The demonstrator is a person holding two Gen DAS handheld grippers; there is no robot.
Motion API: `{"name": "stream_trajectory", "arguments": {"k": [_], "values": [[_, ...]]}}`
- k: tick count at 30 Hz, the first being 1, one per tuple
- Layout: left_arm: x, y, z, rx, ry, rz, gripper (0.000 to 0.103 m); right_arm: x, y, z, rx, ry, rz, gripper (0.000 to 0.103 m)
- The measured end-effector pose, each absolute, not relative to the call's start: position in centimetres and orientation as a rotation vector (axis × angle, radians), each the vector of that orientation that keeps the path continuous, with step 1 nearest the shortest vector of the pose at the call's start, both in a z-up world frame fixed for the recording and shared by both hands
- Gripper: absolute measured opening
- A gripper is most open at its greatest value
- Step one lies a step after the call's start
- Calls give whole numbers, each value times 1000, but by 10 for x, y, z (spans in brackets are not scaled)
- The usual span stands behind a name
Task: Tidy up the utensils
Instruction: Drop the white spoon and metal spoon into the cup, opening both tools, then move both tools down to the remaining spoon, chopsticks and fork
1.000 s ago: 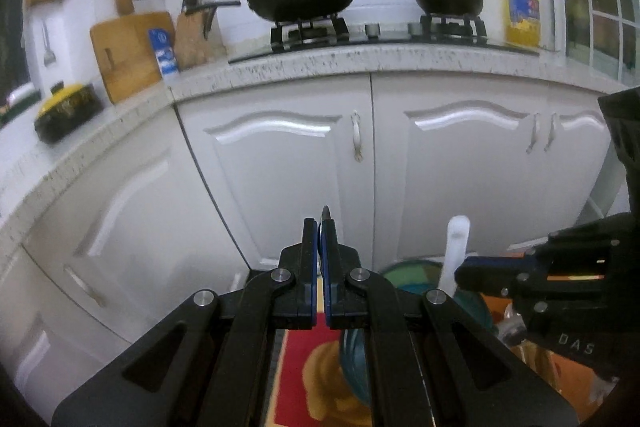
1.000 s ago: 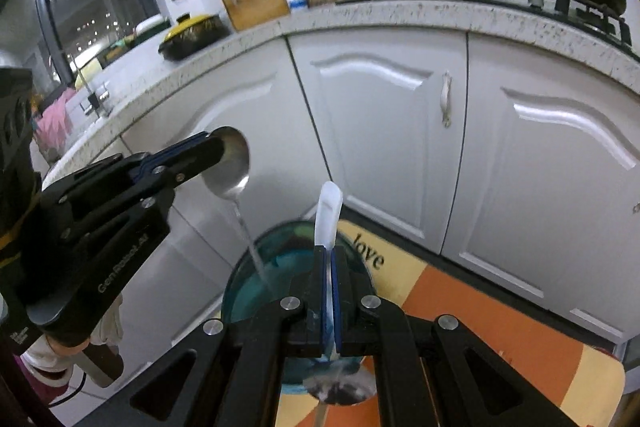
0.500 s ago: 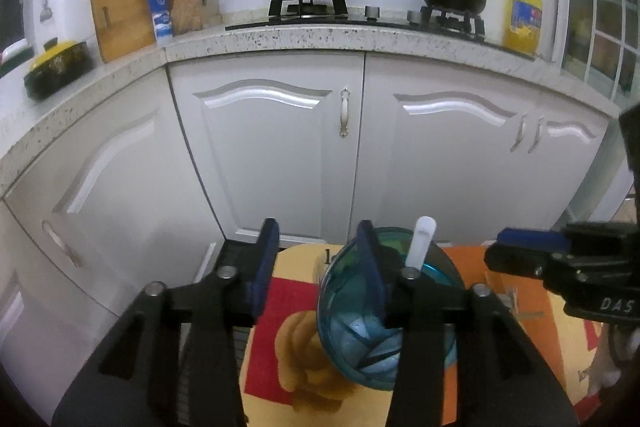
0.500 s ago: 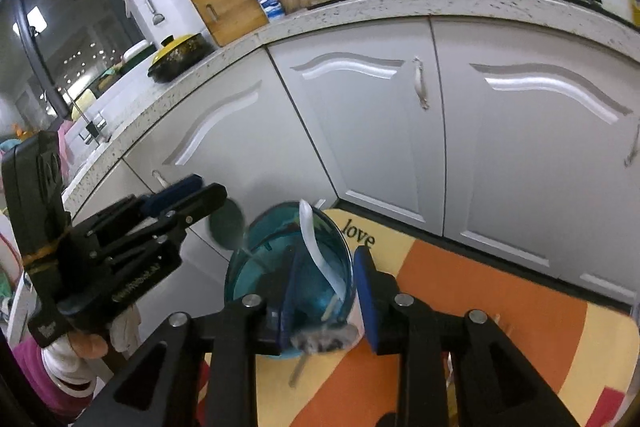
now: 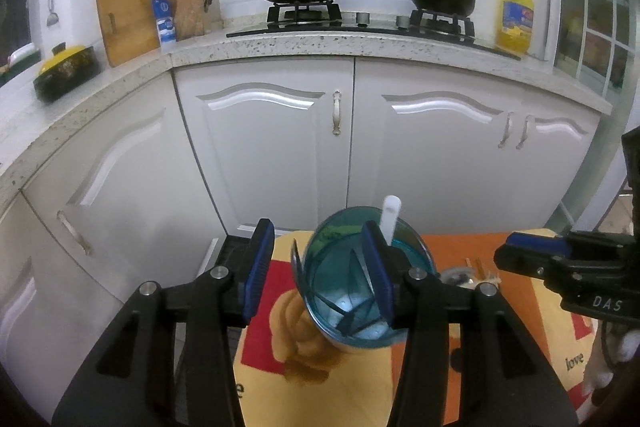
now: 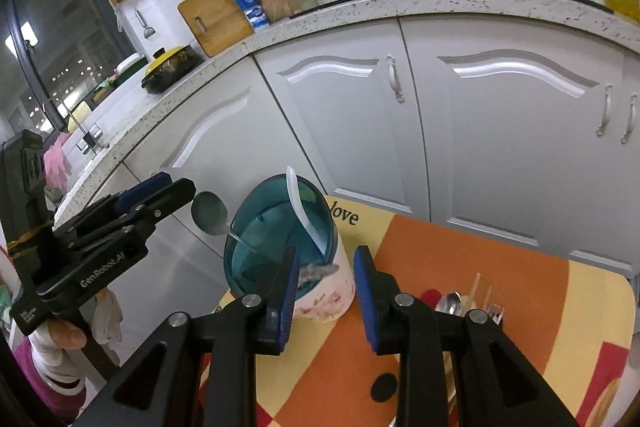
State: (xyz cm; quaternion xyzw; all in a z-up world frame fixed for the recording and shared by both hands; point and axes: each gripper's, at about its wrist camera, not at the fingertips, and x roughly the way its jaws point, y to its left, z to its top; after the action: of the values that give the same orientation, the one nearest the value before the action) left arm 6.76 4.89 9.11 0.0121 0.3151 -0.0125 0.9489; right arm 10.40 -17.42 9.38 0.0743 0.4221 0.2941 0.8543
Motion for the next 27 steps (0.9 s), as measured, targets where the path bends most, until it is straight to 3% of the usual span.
{"name": "stream_trajectory", "arguments": {"k": [27], "values": [[-2,-6,86,-29,688,-157,45,36,-254,77,166,908,444,32]]}}
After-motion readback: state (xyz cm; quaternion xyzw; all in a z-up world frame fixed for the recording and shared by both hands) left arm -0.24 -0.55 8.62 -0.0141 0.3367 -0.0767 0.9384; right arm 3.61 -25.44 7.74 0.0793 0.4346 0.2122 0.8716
